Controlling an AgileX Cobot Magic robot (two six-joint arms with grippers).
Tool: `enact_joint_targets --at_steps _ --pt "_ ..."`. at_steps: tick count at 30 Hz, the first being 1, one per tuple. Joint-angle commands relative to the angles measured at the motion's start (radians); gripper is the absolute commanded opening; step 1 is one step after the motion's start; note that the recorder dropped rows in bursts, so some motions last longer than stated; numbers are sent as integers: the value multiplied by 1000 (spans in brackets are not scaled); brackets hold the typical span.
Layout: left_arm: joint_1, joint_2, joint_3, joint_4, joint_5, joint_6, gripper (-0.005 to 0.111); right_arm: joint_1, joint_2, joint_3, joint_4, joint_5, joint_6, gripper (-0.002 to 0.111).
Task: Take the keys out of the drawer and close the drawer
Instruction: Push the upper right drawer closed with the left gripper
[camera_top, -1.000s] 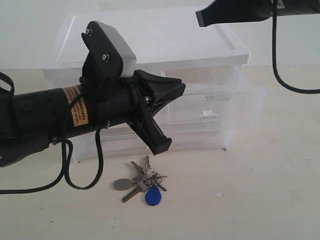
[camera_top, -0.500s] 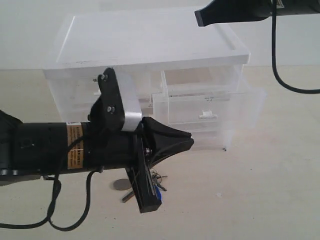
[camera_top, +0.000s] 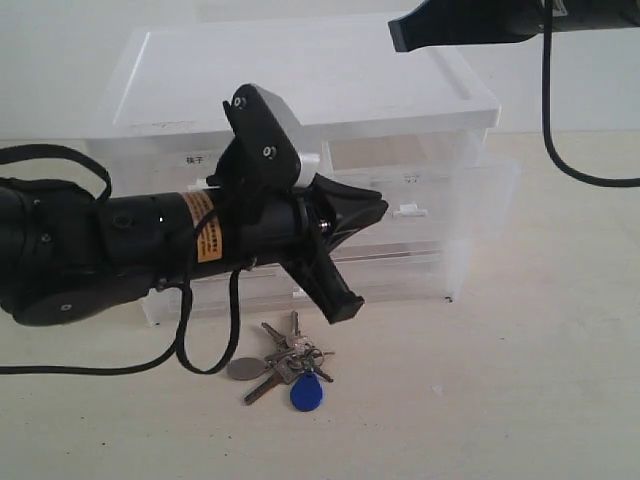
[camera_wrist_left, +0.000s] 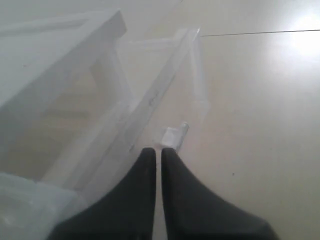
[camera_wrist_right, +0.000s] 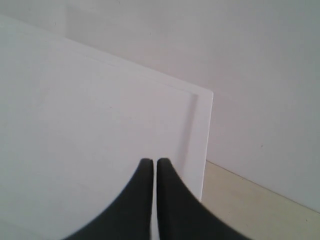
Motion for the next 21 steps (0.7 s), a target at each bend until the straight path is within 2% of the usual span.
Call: enact_joint_targets --at_steps 1,11,15,18,20,21 --pt "23 0 -33 -48 30 7 5 -7 -2 -4 1 -5 -3 0" --pt "89 0 -67 -44 33 -16 5 -7 -2 -4 9 -1 -5 0" --pt "89 0 -63 160 -12 -190 5 -7 -2 -4 9 -5 -5 0" --pt "81 2 -36 241 -12 -223 5 -7 -2 -4 9 -8 -5 0" --pt "79 17 -33 220 20 -179 5 -7 -2 -4 9 -7 -7 0" --pt "79 31 -35 153 31 -134 5 -7 -2 -4 9 -7 -7 0"
